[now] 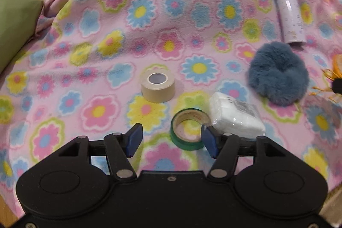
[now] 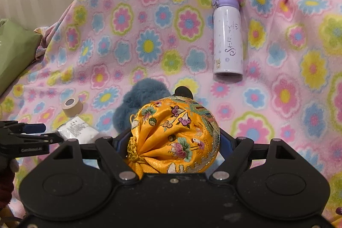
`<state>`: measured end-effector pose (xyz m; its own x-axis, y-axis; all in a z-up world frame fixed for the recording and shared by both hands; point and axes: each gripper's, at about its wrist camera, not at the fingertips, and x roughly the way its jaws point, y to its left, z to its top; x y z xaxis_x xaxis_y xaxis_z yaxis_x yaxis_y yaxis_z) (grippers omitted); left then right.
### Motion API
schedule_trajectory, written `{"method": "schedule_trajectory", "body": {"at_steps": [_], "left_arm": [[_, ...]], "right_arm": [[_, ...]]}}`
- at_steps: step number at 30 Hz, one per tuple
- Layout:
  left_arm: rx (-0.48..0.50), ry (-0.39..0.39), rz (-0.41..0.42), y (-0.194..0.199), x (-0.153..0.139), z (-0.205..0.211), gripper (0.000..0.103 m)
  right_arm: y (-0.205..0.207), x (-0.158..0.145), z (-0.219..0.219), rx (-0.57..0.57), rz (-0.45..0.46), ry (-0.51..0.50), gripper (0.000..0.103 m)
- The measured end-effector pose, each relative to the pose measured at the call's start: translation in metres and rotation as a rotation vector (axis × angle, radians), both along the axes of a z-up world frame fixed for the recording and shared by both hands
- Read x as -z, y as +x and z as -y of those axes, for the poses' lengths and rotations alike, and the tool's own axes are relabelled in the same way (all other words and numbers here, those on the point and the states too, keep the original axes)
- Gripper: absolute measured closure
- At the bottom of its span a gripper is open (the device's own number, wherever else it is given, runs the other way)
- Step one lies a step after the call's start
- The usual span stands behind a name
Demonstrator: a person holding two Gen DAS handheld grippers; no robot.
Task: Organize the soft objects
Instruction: 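Lift the green tape roll and orange pouch and carry them toward the basket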
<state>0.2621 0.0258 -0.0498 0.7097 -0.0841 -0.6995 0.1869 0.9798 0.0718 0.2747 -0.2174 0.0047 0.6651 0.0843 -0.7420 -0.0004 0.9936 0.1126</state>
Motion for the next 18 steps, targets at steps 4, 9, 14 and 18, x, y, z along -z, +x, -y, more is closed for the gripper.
{"method": "schedule_trajectory", "body": {"at_steps": [4,9,14,18], "left_arm": [[0.036,0.013,0.002,-0.004,0.002,0.010,0.041],[0.167,-0.028,-0.005,-0.010,0.001,0.044,0.040],[0.288,0.077,-0.008,-0.020,0.010,0.078,0.040],[0.289,0.079,-0.004,-0.026,0.005,0.072,0.040]], "right_arm": [[0.003,0.004,0.000,0.002,-0.008,0.012,0.024],[0.005,0.005,-0.001,0.002,-0.021,0.042,0.024],[0.005,0.002,-0.013,-0.056,-0.019,0.042,0.024],[0.000,0.000,-0.024,-0.105,0.006,0.029,0.024]]}}
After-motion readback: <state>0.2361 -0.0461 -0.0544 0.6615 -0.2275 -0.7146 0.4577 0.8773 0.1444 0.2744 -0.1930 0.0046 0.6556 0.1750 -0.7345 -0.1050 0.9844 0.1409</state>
